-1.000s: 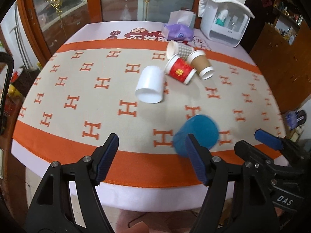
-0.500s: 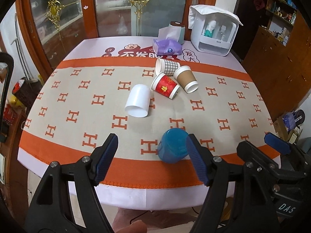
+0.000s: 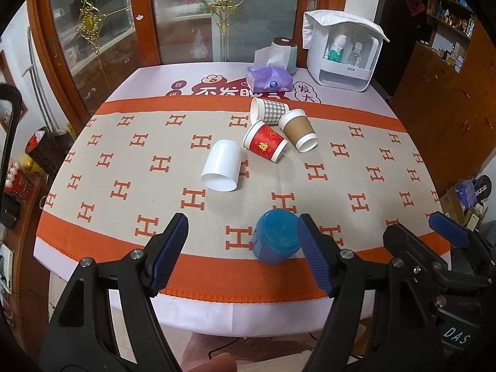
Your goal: Flip cup upside down
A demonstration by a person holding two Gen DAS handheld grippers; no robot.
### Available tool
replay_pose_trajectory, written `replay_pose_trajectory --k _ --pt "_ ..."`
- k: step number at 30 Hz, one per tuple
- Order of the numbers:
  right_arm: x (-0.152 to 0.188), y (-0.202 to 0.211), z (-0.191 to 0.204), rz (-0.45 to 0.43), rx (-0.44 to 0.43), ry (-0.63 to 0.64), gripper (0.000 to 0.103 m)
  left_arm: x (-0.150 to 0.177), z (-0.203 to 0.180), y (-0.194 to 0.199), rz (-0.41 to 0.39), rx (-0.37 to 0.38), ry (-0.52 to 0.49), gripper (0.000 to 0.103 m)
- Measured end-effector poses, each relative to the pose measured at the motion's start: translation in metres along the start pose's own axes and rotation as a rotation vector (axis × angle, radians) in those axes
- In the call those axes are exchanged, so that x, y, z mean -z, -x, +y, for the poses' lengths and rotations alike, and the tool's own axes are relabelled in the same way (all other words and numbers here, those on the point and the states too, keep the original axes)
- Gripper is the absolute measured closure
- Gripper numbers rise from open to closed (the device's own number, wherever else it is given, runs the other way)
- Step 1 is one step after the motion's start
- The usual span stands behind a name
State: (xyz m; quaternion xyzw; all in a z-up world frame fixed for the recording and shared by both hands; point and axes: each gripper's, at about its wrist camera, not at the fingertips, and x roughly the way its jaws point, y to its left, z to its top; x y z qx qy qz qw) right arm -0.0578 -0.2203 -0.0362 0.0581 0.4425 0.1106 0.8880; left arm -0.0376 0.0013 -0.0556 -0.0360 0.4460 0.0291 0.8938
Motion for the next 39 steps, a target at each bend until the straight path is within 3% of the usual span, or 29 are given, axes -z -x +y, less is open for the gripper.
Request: replay_pose_trajectory --k 39 --pt "-0.0007 -0.0016 0.0022 0.010 -0.001 -0.005 0.009 0.0020 0.0041 -0.0029 0.014 -0.013 0.008 0.033"
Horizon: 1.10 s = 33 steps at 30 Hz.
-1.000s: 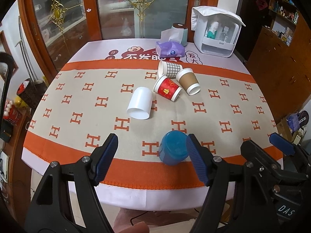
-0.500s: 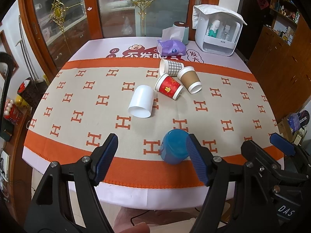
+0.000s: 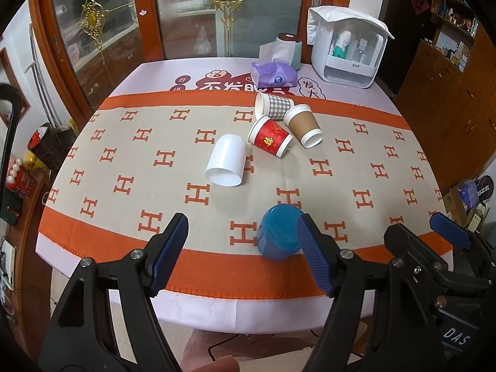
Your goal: Flip cup upside down
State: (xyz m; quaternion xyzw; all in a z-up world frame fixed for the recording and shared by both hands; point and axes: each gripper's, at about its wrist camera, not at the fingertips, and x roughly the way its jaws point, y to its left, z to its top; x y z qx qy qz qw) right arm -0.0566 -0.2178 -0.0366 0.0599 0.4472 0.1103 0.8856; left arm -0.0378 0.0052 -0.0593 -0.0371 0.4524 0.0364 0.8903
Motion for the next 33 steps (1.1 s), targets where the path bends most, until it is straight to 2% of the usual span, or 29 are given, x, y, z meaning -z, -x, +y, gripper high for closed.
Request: replay_pose_trajectory --k 33 --pt "-0.0018 -0.0029 -0.0001 0.005 -0.004 -0.002 0.009 -0.0007 -0.0011 -0.0003 0.004 -0.002 0.003 0.033"
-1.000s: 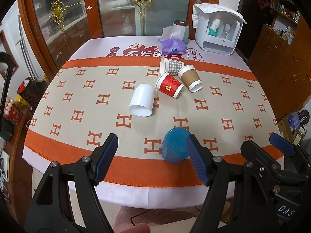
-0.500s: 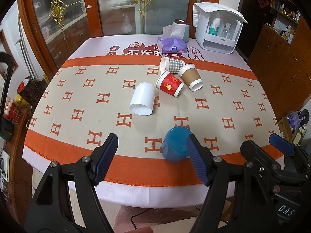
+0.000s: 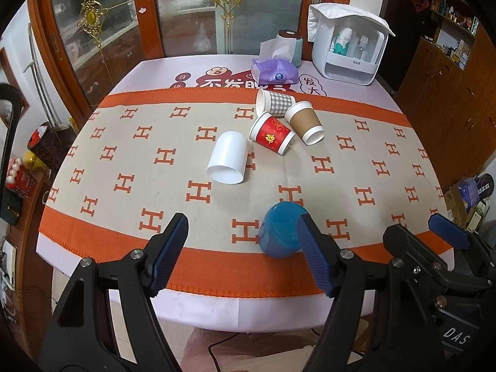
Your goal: Flip cup upside down
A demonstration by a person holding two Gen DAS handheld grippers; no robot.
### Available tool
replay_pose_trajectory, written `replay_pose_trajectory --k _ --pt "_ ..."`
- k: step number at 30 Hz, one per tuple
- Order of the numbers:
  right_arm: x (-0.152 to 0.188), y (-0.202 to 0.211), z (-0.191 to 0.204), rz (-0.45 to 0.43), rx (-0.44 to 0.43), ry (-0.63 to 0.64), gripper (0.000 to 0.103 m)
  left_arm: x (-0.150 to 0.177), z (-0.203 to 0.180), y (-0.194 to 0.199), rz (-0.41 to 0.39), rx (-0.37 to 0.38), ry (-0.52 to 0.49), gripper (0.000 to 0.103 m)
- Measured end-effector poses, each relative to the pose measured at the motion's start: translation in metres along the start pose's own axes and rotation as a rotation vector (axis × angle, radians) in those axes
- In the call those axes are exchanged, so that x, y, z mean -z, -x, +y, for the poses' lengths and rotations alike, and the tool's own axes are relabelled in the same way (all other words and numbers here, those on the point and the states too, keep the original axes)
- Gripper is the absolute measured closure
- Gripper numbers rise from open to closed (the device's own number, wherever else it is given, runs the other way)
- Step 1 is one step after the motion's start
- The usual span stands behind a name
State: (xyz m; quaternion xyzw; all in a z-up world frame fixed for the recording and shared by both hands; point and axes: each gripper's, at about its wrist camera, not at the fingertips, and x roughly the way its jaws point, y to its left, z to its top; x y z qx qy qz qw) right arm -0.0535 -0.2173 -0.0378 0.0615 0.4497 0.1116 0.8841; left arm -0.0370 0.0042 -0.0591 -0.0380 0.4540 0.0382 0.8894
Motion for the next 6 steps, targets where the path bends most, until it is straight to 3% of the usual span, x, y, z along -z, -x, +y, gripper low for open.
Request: replay_pose_trajectory --k 6 --pt "-0.0005 0.0002 -0.0003 0.003 -0.002 -0.002 0.009 0.0017 0.0012 -0.0003 0.002 0.000 0.000 0.033"
